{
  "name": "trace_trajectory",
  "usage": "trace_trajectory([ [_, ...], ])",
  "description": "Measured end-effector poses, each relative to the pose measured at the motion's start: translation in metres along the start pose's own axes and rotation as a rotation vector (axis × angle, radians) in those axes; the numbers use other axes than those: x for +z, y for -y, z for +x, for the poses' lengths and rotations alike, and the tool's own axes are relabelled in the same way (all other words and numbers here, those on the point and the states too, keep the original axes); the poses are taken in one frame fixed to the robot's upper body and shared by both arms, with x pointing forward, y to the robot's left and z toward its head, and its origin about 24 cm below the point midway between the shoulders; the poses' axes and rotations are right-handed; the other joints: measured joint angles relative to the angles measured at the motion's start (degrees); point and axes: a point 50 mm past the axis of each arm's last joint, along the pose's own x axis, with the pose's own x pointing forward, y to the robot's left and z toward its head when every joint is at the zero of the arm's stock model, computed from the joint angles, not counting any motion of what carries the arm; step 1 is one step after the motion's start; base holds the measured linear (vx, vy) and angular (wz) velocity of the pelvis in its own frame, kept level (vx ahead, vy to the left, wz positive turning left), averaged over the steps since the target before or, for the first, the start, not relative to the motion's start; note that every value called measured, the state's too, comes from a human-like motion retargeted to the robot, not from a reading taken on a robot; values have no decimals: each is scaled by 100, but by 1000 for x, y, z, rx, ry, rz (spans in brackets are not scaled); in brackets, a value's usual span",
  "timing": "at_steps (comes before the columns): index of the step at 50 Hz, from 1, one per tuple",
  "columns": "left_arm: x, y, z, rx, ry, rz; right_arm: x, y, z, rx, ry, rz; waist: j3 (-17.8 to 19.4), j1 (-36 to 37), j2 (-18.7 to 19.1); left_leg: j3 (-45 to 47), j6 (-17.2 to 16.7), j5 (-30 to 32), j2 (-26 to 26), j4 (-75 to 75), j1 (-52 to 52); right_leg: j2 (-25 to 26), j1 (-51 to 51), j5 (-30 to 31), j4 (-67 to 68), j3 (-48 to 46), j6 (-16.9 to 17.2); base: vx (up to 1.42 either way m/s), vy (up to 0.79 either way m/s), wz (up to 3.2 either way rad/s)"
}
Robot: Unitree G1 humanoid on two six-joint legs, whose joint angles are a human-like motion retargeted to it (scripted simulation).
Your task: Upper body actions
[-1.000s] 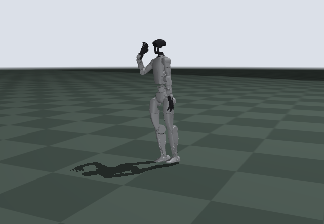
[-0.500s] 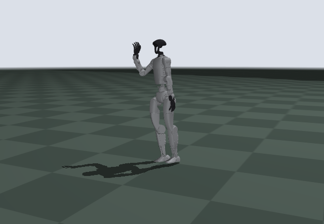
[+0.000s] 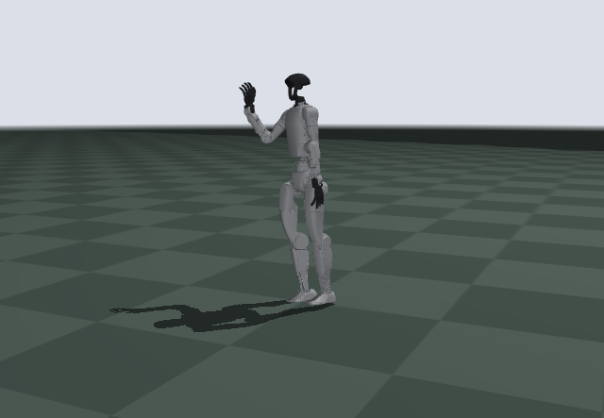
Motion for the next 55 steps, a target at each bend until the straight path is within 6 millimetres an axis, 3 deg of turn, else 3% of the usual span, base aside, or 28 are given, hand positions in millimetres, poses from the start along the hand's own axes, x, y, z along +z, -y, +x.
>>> trace_trajectory([
  [6, -8, -5, 0, 1, -40, -5, -15, 7, -33, 182, -76, 85, 77, -96, 43, 25, -1, -2, 13, 7, 9, 12, 1, 16, -4, 39, -1, 0, 0, 0],
  [10, -9, -7, 0, 1, -50, -3, -27, 20, -81, 425, -71, -4, 139, -111, 41, 18, 0, 5, 29, 6, 15, 24, 14, 20, -7, 36, 3, 0, 0, 0],
  [13, -10, -6, 0, -2, -50, 3, -42, 27, -145, 754, -137, -98, 164, -77, 34, 20, 1, 10, 40, 4, 26, 38, 25, 20, -6, 39, -2, 0, 0, 0],
  [17, -11, -3, 1, -13, -45, 8, -53, 46, -262, 1427, -362, -189, 241, -83, 37, 25, -5, 17, 58, 5, 72, 53, 69, 21, -2, 45, -10, 0, 0, 0],
  [20, -10, 0, 1, -17, -39, 21, -44, 79, -346, 1936, -573, -212, 356, -107, 46, 40, -10, 22, 71, 3, 125, 63, 111, 23, 5, 56, -20, 0, 0, 0],
  [22, -10, 2, 1, -21, -36, 37, -36, 107, -387, 2157, -693, -272, 410, -117, 58, 56, -12, 23, 80, 0, 151, 69, 122, 28, 12, 70, -23, 0, 0, 0],
  [26, -12, 2, 2, -22, -45, 73, -11, 171, -449, 2504, -733, -442, 373, -87, 110, 101, -18, 18, 99, -8, 144, 82, 71, 48, 20, 125, -28, 0, 0, 0],
  [29, -14, 3, 2, -19, -53, 96, 14, 236, -472, 2809, -829, -659, 306, -37, 156, 126, -18, 16, 101, -19, 129, 86, 33, 61, 16, 150, -30, 0, 0, 0],
  [30, -14, 4, 2, -19, -55, 105, 24, 260, -473, -2903, 918, 763, 292, -6, 169, 126, -18, 16, 100, -21, 127, 86, 29, 63, 15, 153, -30, 0, 0, 0],
  [32, -12, 7, 2, -21, -50, 125, 45, 297, -469, -2557, 1099, 766, 287, 130, 168, 158, -15, 14, 88, -25, 129, 97, 0, 60, 33, 178, -58, 2, 0, -24],
  [34, -8, 11, 2, -22, -37, 142, 62, 316, -465, -2285, 1402, 778, 288, 508, 164, 430, -10, -13, 100, -48, 145, 102, -147, 47, 165, 430, -75, 1, 0, -98],
  [37, -4, 14, 2, -8, -14, 177, 65, 310, -471, -2122, 1890, 719, 260, 501, 128, 290, 14, 9, 39, -26, 63, 64, -164, 46, 145, 286, -83, 1, -1, 62],
  [39, -6, 12, 2, 13, -7, 188, 55, 304, -470, -2130, 2051, 706, 230, 39, 107, -149, 6, 60, -13, 21, -8, -19, -42, 56, 44, -123, -43, 0, -2, 160],
  [42, -10, 10, 3, 36, -18, 191, 37, 299, -466, -2163, 2078, 719, 185, -68, 145, -121, 18, 57, -12, 25, -38, 1, -15, 37, 7, -128, -31, -1, 0, 11],
  [48, -15, 8, 2, 20, -61, 212, 9, 288, -457, -2259, 1960, 813, 207, -56, 157, -58, 18, 29, -15, 36, -6, -6, -37, 53, 28, -32, -35, 0, 0, 0],
  [55, -14, 8, 2, 14, -67, 218, 15, 278, -464, -2309, 1938, 765, 195, -54, 157, -42, 12, 33, 12, 36, -24, 1, -71, 56, 47, -9, -29, 0, 0, 0],
])
